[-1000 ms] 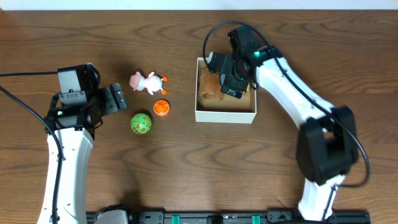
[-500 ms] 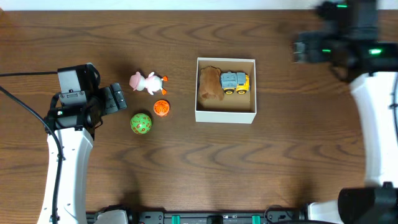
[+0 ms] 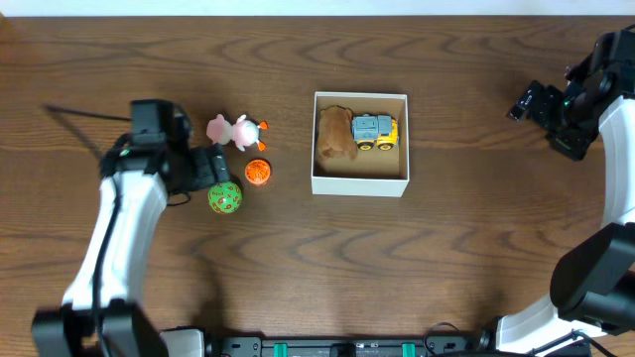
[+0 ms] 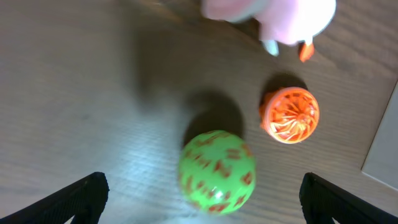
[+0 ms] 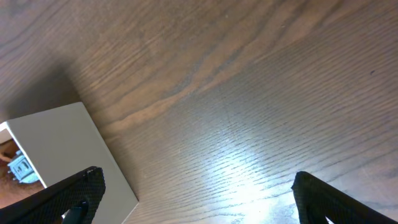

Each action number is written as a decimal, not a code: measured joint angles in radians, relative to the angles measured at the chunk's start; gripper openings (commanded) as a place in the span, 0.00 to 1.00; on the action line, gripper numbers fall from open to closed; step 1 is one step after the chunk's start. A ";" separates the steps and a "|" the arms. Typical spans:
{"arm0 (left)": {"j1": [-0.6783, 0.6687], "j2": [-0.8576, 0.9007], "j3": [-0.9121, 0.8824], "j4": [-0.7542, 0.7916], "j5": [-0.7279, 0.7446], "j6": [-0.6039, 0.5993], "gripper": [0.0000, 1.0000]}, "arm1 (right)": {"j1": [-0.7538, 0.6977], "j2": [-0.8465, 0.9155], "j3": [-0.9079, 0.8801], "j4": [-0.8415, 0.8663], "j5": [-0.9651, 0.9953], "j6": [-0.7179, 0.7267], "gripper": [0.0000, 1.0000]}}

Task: Pack container
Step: 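Move left gripper to white-pink toy figure and grasp it, then carry figure right with left gripper and drop into box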

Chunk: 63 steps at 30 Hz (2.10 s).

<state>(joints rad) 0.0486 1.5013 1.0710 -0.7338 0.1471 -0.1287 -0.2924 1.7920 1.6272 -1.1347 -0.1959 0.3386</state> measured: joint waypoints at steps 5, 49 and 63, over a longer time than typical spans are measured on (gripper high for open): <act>-0.042 0.144 0.146 0.014 -0.004 0.054 0.97 | 0.005 0.002 0.000 0.003 -0.007 0.011 0.99; 0.034 0.439 0.329 0.186 0.160 0.107 0.39 | 0.043 0.003 -0.001 -0.032 -0.011 0.017 0.99; -0.320 -0.015 0.330 0.001 0.158 0.063 0.24 | 0.043 0.003 -0.001 -0.034 -0.011 0.017 0.99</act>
<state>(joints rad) -0.2710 1.4864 1.4010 -0.7330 0.3054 -0.0658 -0.2497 1.7947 1.6264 -1.1683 -0.2066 0.3557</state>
